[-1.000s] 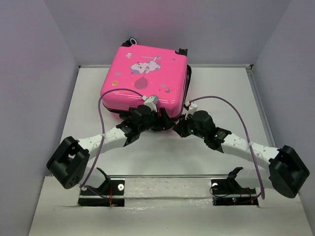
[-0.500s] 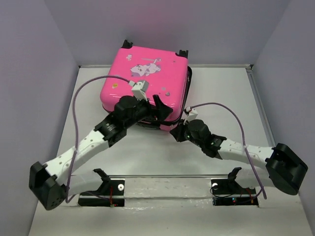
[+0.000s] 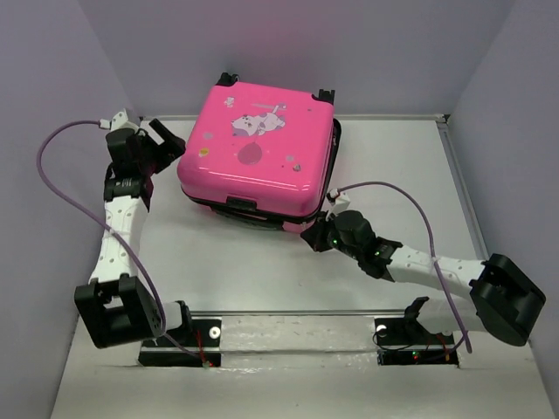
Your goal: Pack the luggage
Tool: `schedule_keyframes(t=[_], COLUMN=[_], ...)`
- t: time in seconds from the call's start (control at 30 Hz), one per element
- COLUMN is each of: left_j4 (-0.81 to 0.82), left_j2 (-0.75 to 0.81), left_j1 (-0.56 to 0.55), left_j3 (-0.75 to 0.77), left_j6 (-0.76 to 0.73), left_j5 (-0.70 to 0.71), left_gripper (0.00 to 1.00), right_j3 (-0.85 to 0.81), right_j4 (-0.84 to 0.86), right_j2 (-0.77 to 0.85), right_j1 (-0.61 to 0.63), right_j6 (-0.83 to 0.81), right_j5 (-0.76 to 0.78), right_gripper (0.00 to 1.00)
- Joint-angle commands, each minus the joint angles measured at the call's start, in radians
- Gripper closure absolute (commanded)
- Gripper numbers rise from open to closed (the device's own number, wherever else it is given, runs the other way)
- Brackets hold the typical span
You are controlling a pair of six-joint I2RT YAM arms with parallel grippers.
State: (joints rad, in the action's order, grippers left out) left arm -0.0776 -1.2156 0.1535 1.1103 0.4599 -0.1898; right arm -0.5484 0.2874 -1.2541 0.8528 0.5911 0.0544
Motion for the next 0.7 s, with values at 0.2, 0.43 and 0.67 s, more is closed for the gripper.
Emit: schedule_keyframes(t=[0.2,0.43,0.67], left_j4=[0.214,0.372,0.521], left_j2=[-0.199,-0.15,-0.049], left_j1=[-0.101,-0.285,-0.442], left_j3=[-0.035,-0.185,-0.313], left_j6=[0.06,0.193,0.321], left_j5=[-0.258,-0.307,-0.244], left_gripper=[0.01,0.01,0.01], right_j3=[-0.028,-0.146,-0.287], right_j4=[-0.074,-0.096,-0.103], right_j2=[0.015,-0.047,-0.181], right_j1=[0.006,0.077,0.187], right_j6=[-0.05,-0.059,-0.085], right_j5=[-0.059,0.09,0.133], right_gripper=[0.93,0.93,0.93])
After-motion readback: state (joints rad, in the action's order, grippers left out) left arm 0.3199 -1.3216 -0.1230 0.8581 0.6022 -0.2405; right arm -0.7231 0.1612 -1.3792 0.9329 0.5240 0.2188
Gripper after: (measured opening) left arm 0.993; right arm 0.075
